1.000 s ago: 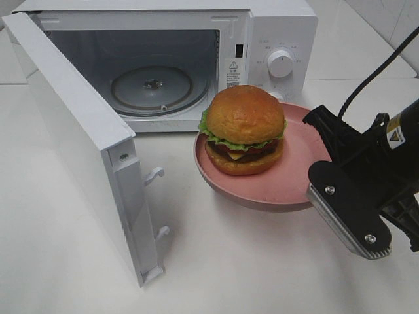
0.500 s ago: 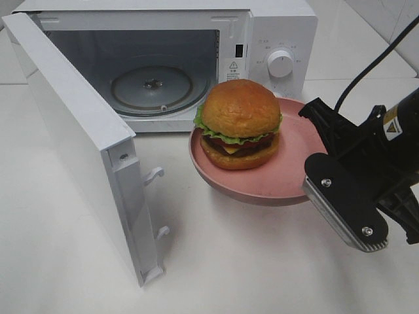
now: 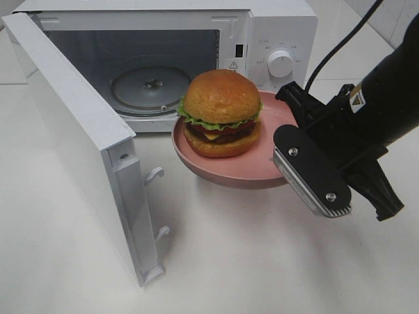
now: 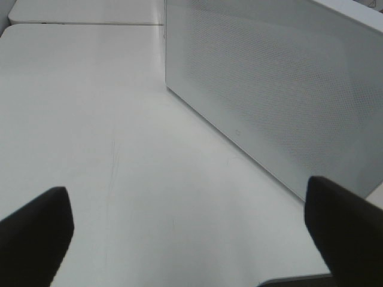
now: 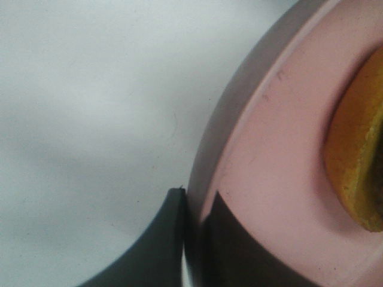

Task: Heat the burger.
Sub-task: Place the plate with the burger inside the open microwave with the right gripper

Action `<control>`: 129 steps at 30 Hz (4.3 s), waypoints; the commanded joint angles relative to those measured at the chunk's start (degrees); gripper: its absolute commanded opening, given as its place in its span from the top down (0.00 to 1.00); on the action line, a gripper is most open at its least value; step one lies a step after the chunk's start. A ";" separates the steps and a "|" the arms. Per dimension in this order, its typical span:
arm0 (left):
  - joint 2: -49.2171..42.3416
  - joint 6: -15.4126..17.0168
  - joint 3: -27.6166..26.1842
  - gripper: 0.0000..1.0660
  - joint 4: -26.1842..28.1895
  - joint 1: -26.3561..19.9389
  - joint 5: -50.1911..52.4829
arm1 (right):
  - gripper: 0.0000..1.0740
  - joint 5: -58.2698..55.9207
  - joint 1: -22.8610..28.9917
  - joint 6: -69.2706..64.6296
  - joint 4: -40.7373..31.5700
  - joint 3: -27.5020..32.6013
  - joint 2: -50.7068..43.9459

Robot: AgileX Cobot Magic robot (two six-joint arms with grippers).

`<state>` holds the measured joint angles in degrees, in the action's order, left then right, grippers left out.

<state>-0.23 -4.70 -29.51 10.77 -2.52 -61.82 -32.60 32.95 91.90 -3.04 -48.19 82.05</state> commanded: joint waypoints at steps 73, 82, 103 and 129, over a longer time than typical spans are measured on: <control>-0.97 0.23 0.00 0.08 0.23 -0.23 0.52 | 1.00 -4.87 3.95 -12.20 5.44 -45.89 35.18; -0.97 0.23 0.00 0.08 0.23 -0.23 0.52 | 1.00 -4.87 3.95 -13.69 5.61 -52.20 40.11; -0.97 0.23 0.00 0.08 0.23 -0.23 0.52 | 1.00 -4.41 3.95 -16.67 9.63 -64.40 49.68; -0.97 0.23 0.00 0.08 0.23 -0.23 0.52 | 0.55 -2.58 3.95 -22.12 9.40 -69.39 56.38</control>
<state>-0.23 -4.70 -29.51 10.77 -2.52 -61.82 -34.26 37.07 70.65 6.25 -117.23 138.71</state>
